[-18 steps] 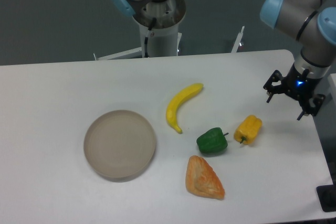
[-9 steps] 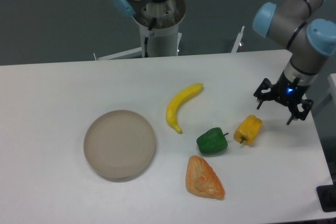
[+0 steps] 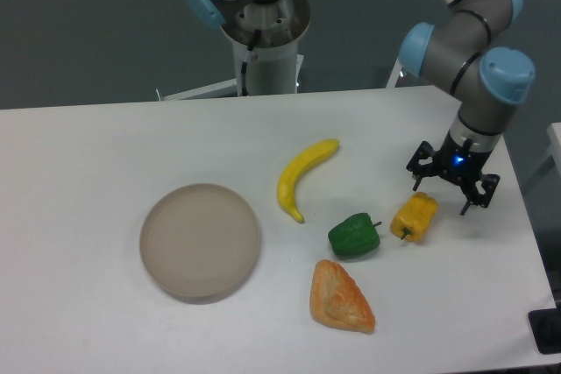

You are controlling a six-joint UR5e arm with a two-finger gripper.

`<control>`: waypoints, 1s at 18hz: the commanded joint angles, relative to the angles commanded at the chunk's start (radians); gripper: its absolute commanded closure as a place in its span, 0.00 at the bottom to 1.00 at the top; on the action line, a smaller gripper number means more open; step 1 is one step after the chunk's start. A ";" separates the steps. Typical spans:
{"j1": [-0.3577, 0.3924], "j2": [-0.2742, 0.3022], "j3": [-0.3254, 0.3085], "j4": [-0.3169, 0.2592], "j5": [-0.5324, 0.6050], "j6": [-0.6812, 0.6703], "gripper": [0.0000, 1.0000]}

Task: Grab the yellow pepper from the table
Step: 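Move the open gripper over the yellow pepper and lower it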

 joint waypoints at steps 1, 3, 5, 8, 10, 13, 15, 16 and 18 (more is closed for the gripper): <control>-0.002 0.002 -0.009 0.000 0.000 0.003 0.00; -0.003 0.008 -0.029 0.006 0.002 0.011 0.00; -0.009 0.006 -0.031 0.020 0.002 0.011 0.00; -0.015 0.003 -0.038 0.026 0.002 0.011 0.00; -0.017 -0.003 -0.040 0.038 0.002 0.011 0.00; -0.017 -0.006 -0.044 0.044 0.002 0.009 0.00; -0.024 -0.011 -0.048 0.044 0.002 0.000 0.00; -0.029 -0.011 -0.049 0.046 0.002 0.000 0.00; -0.032 -0.012 -0.048 0.048 0.002 -0.001 0.00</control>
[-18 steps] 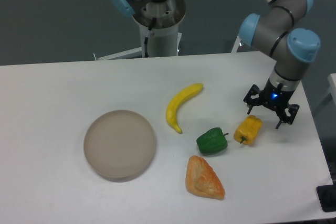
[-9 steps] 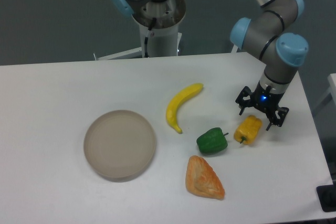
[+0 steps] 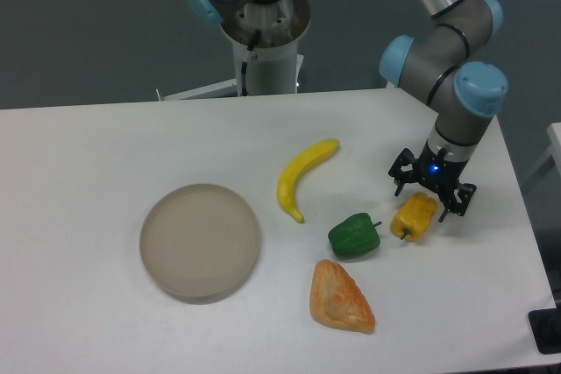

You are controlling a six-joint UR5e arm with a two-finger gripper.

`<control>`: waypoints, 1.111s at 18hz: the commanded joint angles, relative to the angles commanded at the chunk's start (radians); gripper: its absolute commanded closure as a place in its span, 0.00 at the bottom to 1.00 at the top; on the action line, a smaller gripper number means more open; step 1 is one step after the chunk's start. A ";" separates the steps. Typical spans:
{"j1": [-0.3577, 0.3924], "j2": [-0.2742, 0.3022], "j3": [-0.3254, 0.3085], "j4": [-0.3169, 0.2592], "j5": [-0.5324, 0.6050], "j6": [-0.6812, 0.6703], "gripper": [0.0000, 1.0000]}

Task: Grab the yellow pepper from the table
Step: 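Move the open gripper over the yellow pepper and lower it, then close the gripper around the yellow pepper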

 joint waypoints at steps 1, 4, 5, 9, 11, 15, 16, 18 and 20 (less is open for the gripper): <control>-0.002 -0.003 0.000 0.008 0.000 0.000 0.00; -0.003 -0.008 -0.002 0.021 -0.002 0.002 0.21; -0.003 -0.008 -0.002 0.021 -0.002 0.002 0.30; -0.003 -0.008 0.003 0.021 -0.002 0.011 0.64; -0.003 -0.008 0.008 0.021 -0.002 0.012 0.65; -0.003 -0.005 0.021 0.021 -0.002 0.011 0.66; -0.002 -0.003 0.029 0.020 -0.002 0.014 0.66; 0.002 0.009 0.054 0.017 -0.002 0.017 0.67; -0.005 0.023 0.107 0.006 0.000 0.020 0.67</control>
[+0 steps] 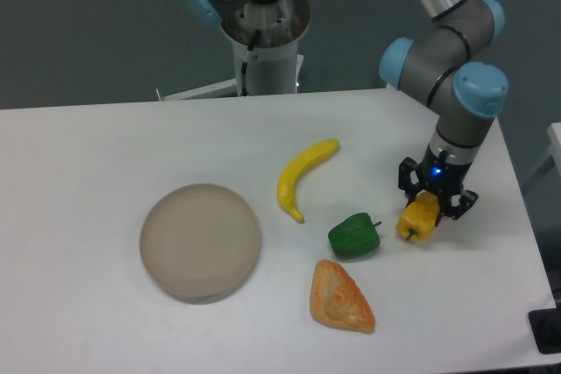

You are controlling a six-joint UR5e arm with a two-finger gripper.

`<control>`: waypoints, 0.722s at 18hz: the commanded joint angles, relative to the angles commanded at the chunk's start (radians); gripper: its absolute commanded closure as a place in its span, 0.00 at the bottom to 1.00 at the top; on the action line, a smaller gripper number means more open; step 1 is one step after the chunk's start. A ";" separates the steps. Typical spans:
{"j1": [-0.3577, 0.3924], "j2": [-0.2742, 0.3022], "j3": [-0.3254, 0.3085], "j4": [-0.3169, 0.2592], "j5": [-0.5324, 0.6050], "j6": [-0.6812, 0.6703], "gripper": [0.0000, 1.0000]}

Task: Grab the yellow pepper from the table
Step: 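Close the gripper around the yellow pepper, then lift the grasped yellow pepper up off the table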

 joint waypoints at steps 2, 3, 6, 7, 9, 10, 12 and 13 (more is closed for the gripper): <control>0.000 0.058 0.009 -0.035 0.002 0.017 0.67; 0.000 0.090 0.012 -0.054 0.002 0.050 0.67; -0.011 0.124 0.017 -0.060 0.032 0.055 0.67; -0.030 0.123 0.026 -0.063 0.058 0.055 0.67; -0.081 0.112 0.055 -0.064 0.139 0.051 0.67; -0.104 0.097 0.069 -0.064 0.161 0.040 0.67; -0.130 0.075 0.091 -0.065 0.185 0.022 0.67; -0.132 0.074 0.098 -0.064 0.195 0.020 0.67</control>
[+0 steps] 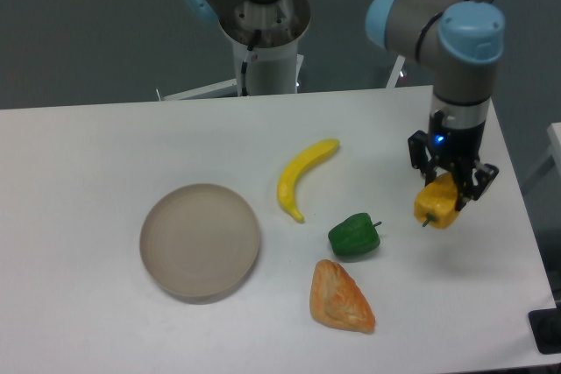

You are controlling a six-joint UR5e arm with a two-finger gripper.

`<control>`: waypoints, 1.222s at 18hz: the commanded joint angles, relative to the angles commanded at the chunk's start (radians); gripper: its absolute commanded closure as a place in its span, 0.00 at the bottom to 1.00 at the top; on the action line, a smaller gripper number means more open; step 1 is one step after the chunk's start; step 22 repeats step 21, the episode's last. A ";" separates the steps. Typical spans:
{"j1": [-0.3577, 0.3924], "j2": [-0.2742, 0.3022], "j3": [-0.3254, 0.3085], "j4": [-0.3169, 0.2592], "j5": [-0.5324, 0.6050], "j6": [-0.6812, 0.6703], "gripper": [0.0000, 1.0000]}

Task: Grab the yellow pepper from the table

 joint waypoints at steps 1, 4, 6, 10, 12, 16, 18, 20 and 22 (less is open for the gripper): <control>-0.002 -0.006 0.011 0.000 0.003 0.002 0.68; -0.005 -0.017 0.017 0.000 0.003 -0.020 0.69; -0.005 -0.015 0.017 0.002 0.002 -0.021 0.69; -0.006 -0.017 0.015 0.002 0.003 -0.025 0.69; -0.011 -0.020 0.014 0.002 0.005 -0.031 0.69; -0.012 -0.020 0.012 0.002 0.005 -0.034 0.69; -0.012 -0.021 0.011 0.002 0.003 -0.043 0.68; -0.012 -0.023 0.011 0.002 0.003 -0.043 0.68; -0.012 -0.025 0.011 0.005 0.005 -0.043 0.68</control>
